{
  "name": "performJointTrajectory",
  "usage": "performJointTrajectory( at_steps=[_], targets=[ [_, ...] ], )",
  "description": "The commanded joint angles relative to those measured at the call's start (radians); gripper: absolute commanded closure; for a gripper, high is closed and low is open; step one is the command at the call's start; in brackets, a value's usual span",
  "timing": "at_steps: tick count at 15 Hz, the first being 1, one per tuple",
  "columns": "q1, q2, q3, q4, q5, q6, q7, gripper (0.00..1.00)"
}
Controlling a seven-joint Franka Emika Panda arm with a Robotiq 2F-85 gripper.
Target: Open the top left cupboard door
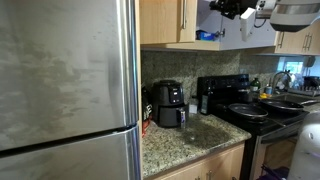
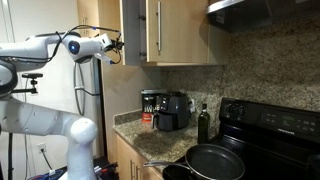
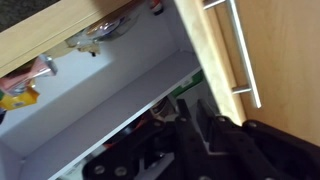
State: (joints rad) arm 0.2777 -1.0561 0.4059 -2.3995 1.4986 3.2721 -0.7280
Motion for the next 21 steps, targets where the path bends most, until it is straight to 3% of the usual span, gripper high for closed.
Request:
performJointTrajectory(
  at_steps=[1, 2, 3, 4, 5, 6, 9, 10, 12, 15, 16, 19, 21],
  targets=[
    [-0.121, -0.101, -0.015, -0.086, -0.002, 0.031, 0.112, 0.96],
    [0.008, -0.148, -0.103, -0.090, 0.007, -0.107, 0.094, 0.96],
    [-0.065, -0.089, -0.038, -0.064, 0.000, -0.018, 0.086, 0.57],
    [-0.064, -0.105, -0.046, -0.068, -0.001, -0.041, 0.091, 0.81],
    [-0.062, -0.109, -0.047, -0.068, -0.001, -0.037, 0.091, 0.75],
    [-0.061, -0.109, -0.046, -0.068, -0.001, -0.037, 0.091, 0.43],
    [-0.076, -0.096, -0.028, -0.080, 0.059, -0.026, 0.229, 0.22],
    [-0.096, 0.084, -0.066, 0.069, 0.077, -0.018, 0.208, 0.16],
    [-0.116, 0.147, -0.065, 0.111, 0.077, -0.029, 0.282, 0.02],
    [-0.186, 0.325, -0.048, 0.225, 0.045, -0.022, 0.403, 0.00],
    [-0.126, 0.187, -0.064, 0.110, 0.037, -0.038, 0.362, 0.00],
    [-0.138, 0.243, -0.063, 0.138, 0.028, -0.037, 0.369, 0.00],
    [-0.119, 0.245, -0.069, 0.098, -0.006, -0.130, 0.391, 0.00]
  ],
)
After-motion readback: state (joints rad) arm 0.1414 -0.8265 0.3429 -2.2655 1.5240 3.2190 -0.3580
